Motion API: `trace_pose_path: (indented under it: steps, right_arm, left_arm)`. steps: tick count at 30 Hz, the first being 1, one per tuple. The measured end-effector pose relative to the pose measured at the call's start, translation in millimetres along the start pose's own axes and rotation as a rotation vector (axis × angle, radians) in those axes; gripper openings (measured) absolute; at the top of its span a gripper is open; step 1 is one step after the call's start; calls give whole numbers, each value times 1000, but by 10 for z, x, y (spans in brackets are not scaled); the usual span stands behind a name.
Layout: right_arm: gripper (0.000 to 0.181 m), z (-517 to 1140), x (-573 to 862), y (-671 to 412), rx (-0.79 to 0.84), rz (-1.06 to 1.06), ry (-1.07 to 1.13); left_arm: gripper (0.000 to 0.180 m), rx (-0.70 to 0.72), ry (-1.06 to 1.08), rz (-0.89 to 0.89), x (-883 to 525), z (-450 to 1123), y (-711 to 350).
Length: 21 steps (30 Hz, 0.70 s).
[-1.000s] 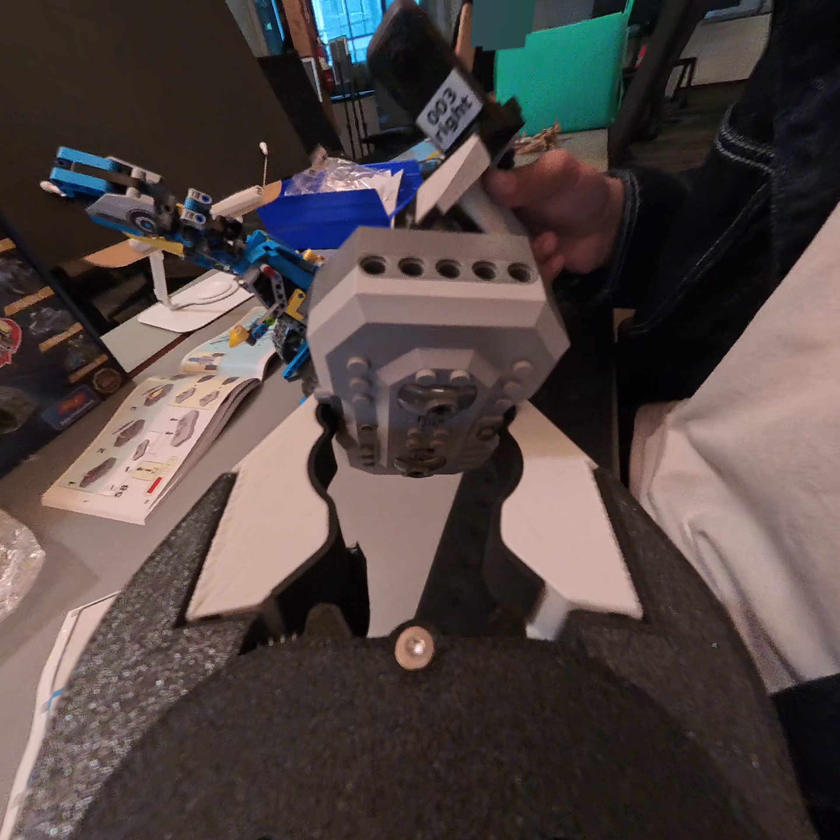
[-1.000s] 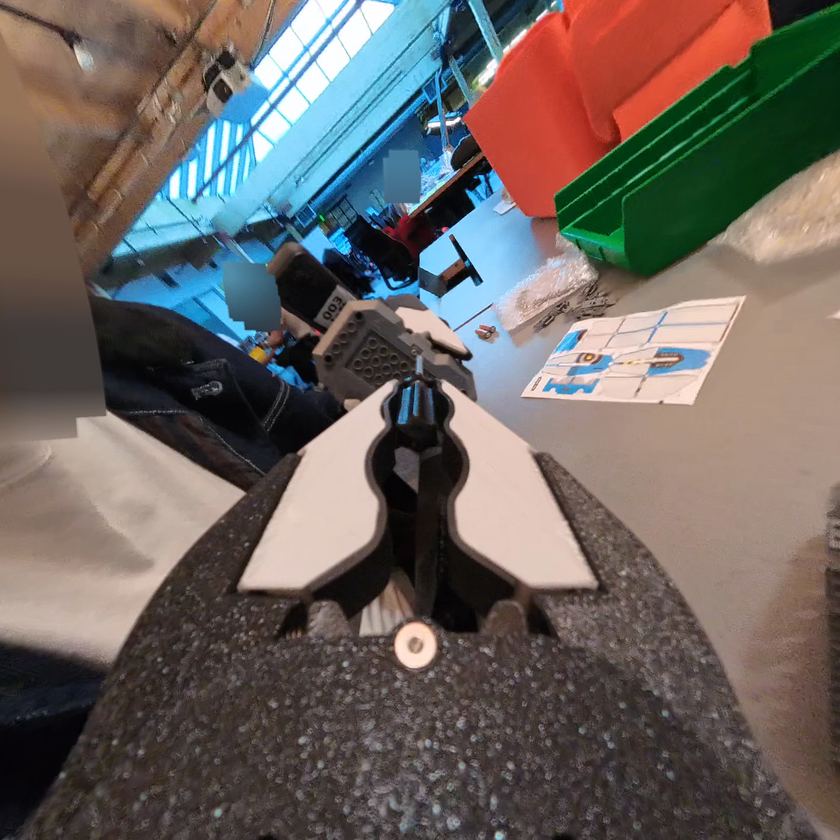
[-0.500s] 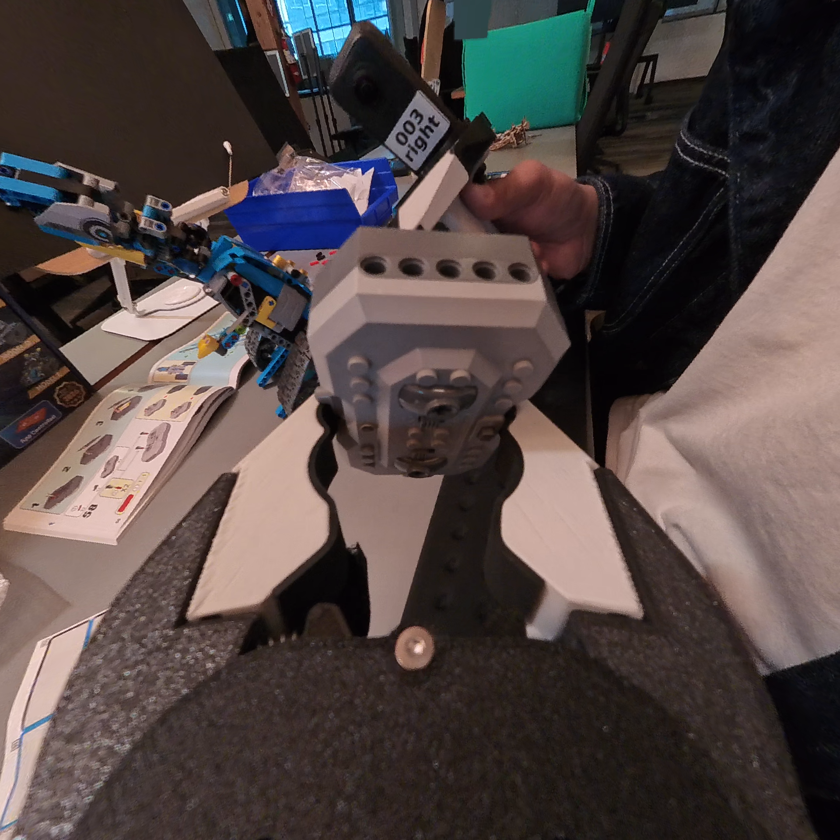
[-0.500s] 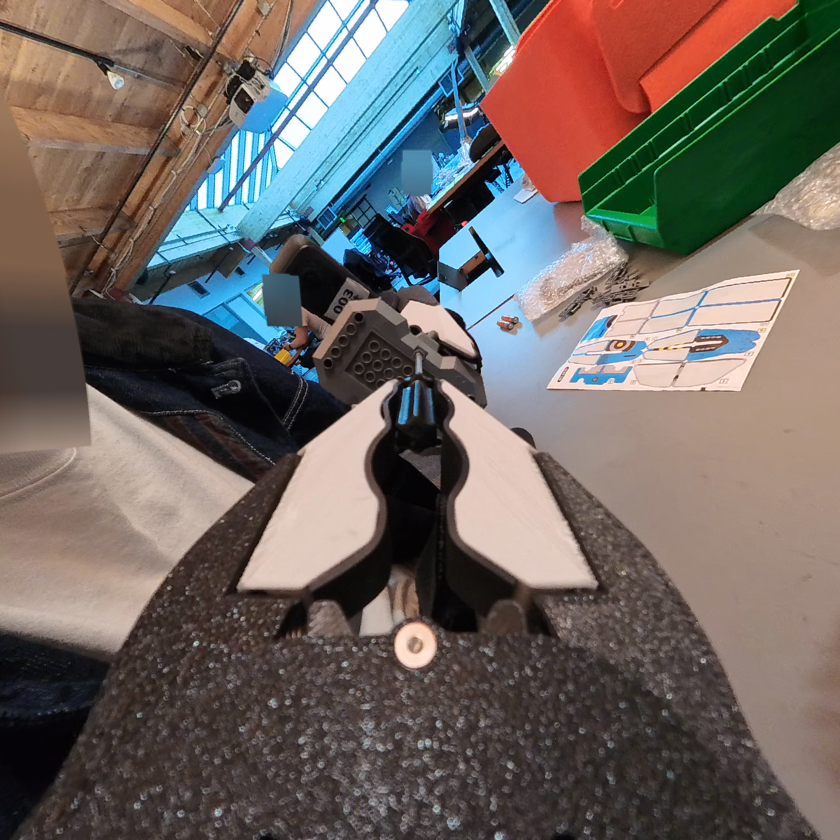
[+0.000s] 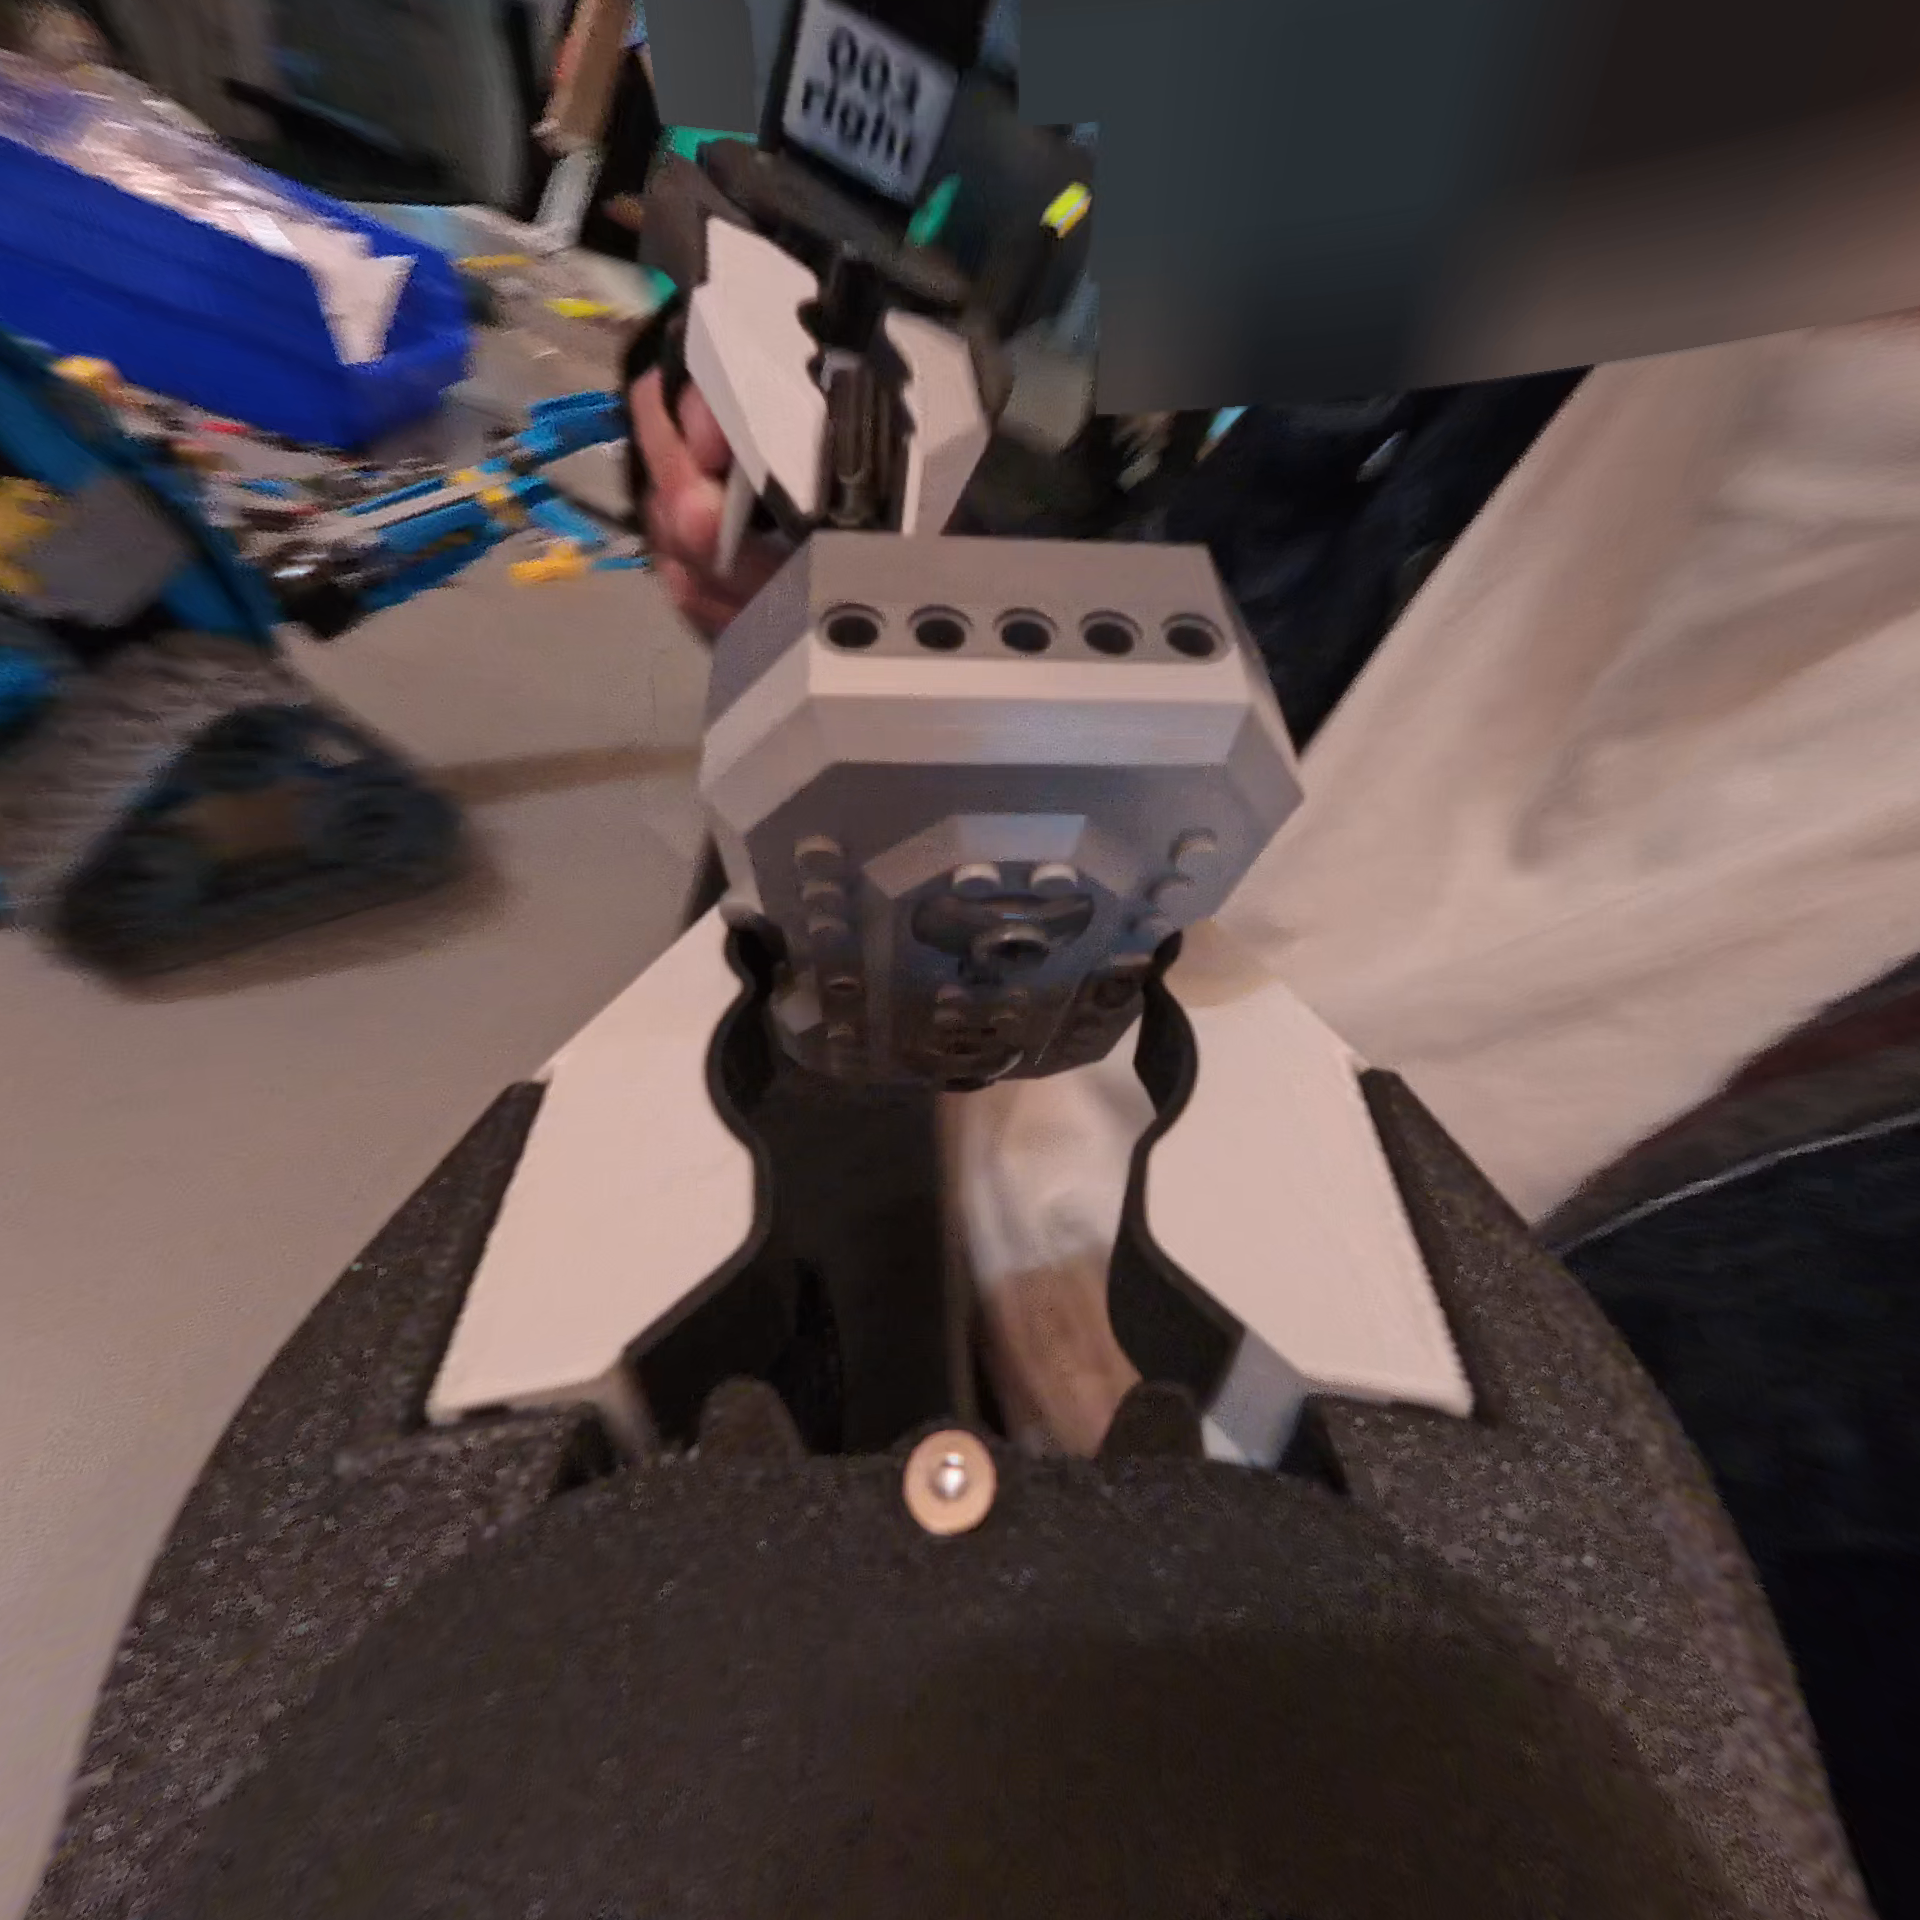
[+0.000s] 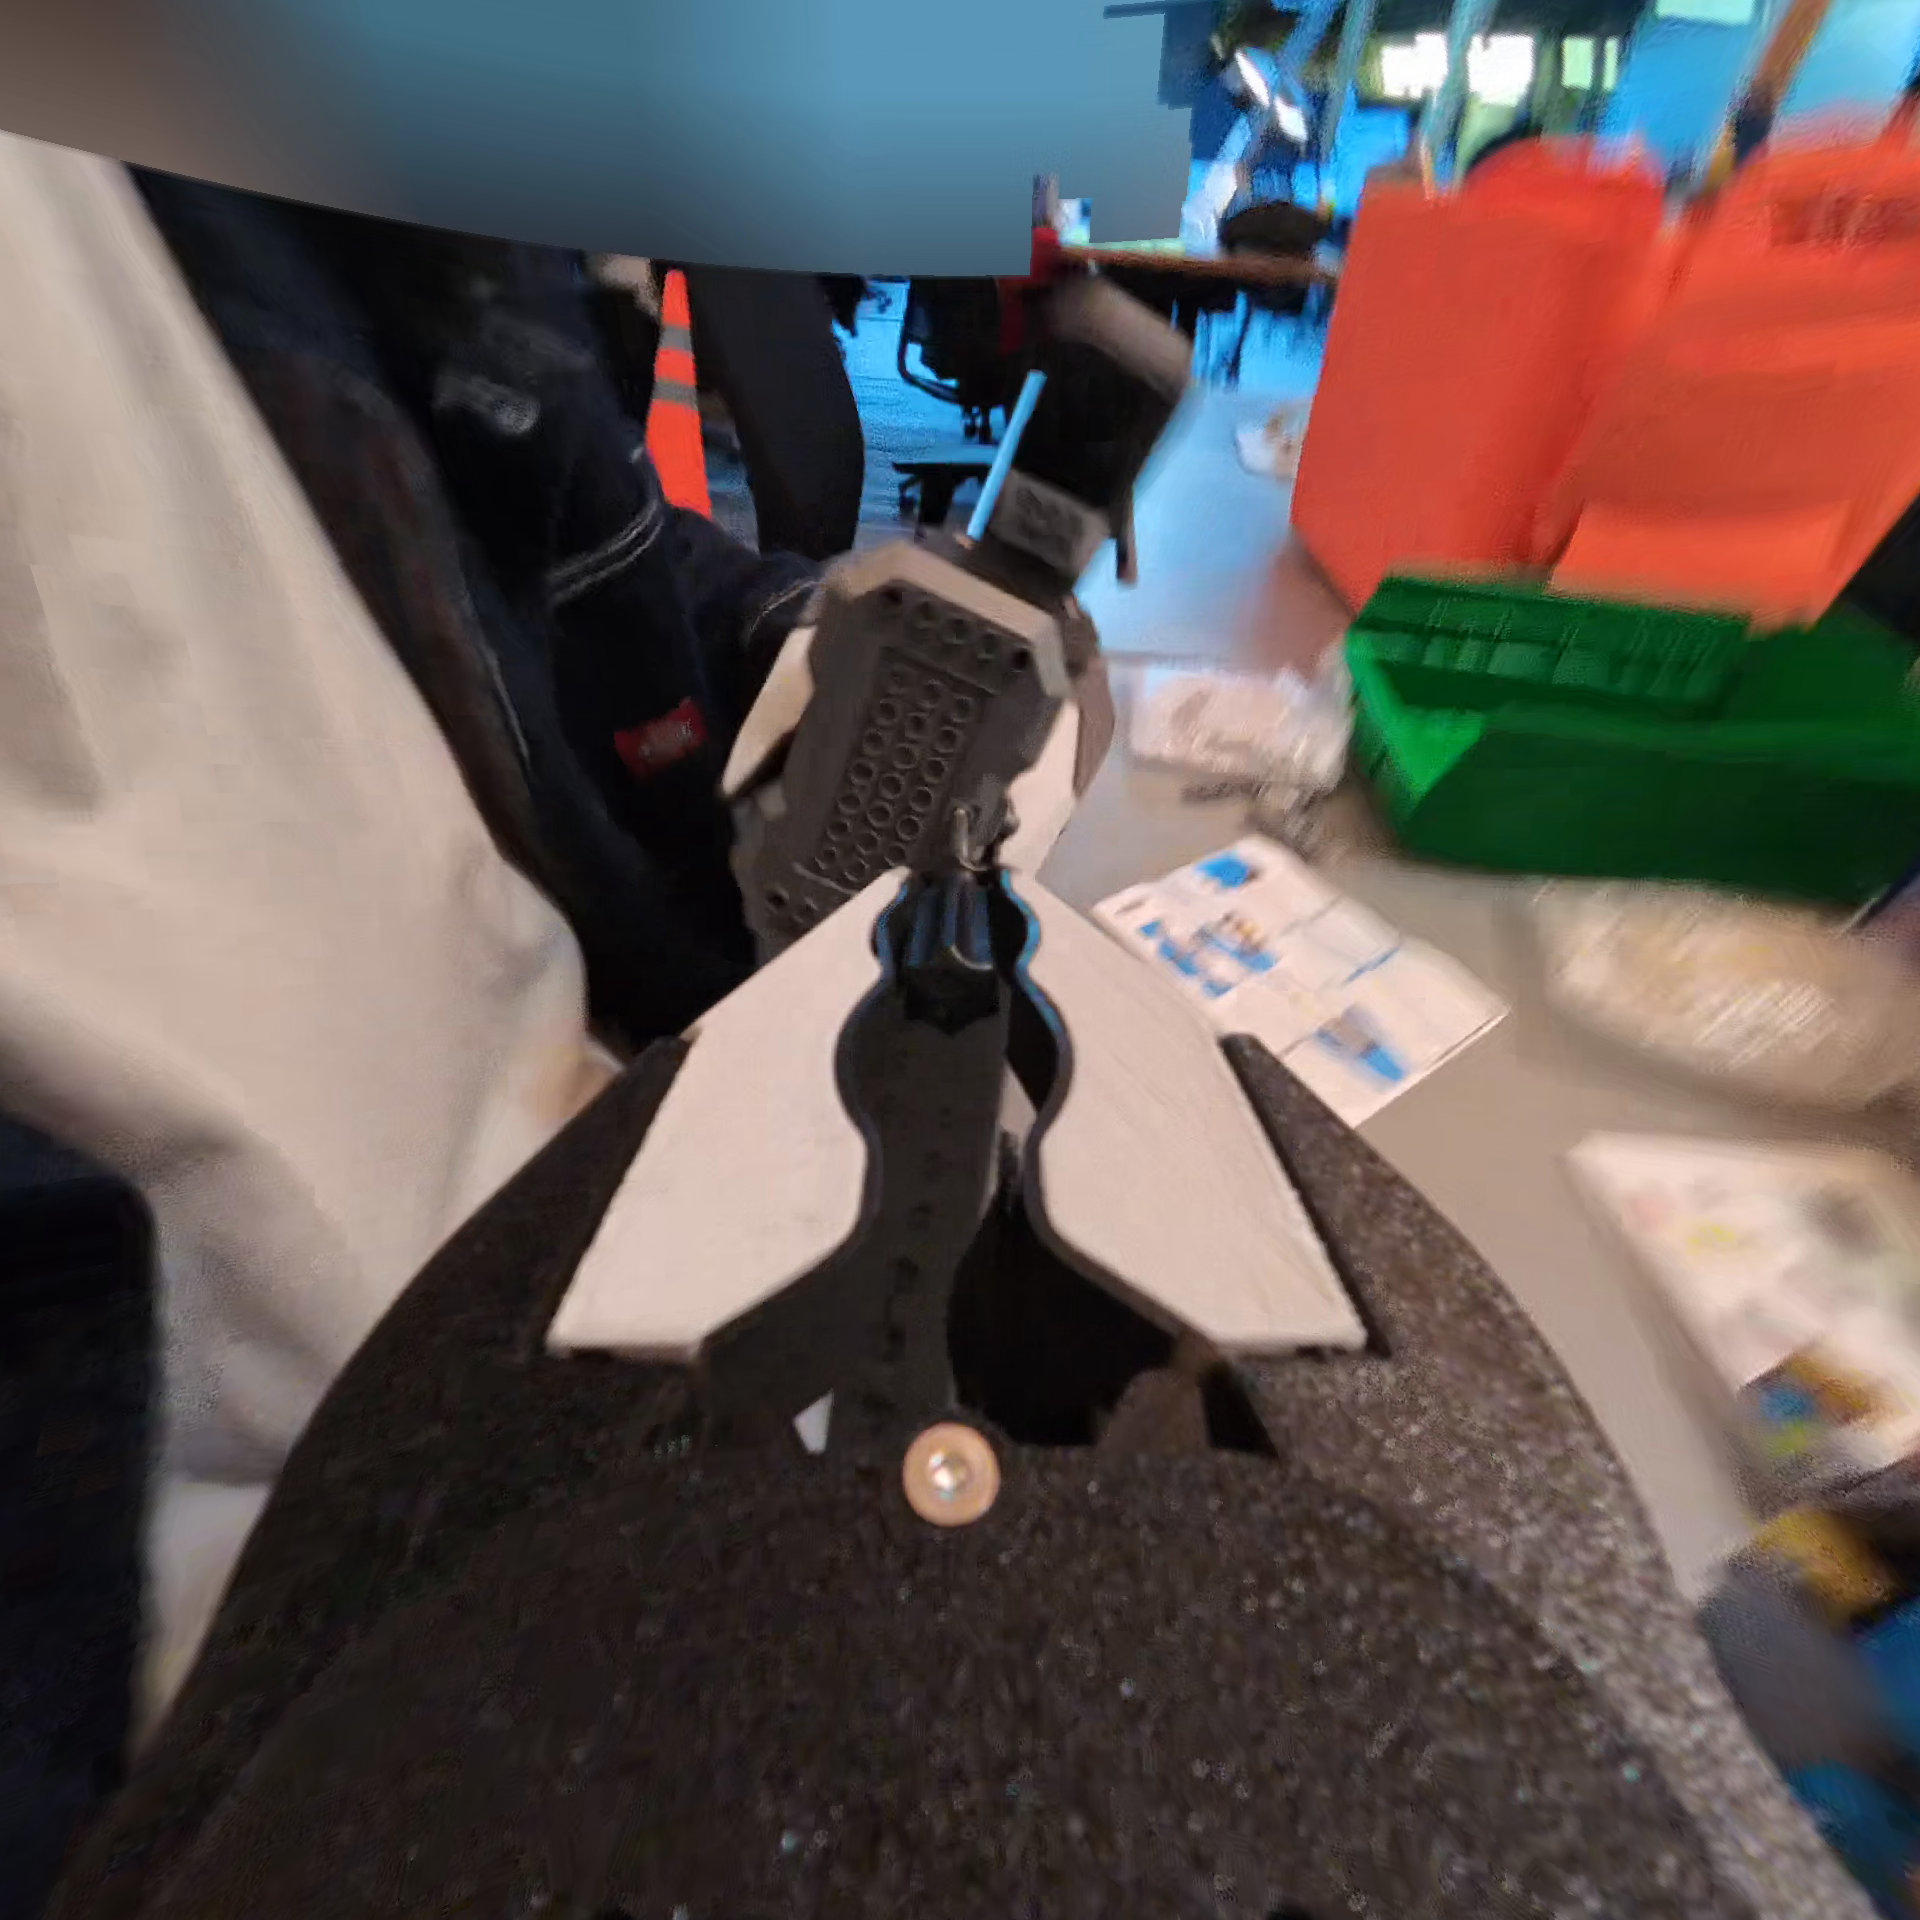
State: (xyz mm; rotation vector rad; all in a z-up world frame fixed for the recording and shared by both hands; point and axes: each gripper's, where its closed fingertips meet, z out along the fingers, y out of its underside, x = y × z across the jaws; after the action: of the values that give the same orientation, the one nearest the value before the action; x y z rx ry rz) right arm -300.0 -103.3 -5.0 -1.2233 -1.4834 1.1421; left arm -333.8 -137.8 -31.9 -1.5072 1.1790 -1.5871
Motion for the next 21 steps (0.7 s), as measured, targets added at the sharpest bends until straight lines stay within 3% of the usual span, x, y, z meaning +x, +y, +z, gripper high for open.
trace_pose_path:
  steps: [3, 7, 9, 11, 14, 18, 21]
  right_arm:
    - [12, -57, -114, -204, 39, -348, -10]
    - [12, -83, -226, -205, -113, -773, -5]
    - [12, -97, -261, -227, -220, -890, 13]
    - [12, -137, -287, -315, -217, -895, 21]
    - [12, -257, -151, -385, -164, -589, 81]
    - [11, -225, 286, 153, -127, 91, 203]
    - [11, -150, 383, 370, 206, 656, 107]
  left_arm:
    - [68, 121, 251, -176, 244, -2, -209]
    - [69, 97, 405, -377, 306, 13, -233]
    - [69, 108, 433, -438, 292, 30, -244]
    - [69, 66, 361, -355, 247, 74, -152]
    - [68, 28, 90, -112, -24, 108, -34]
    - [69, -26, -425, 313, -597, 49, 105]
    - [69, 31, -522, 394, -667, 66, 80]
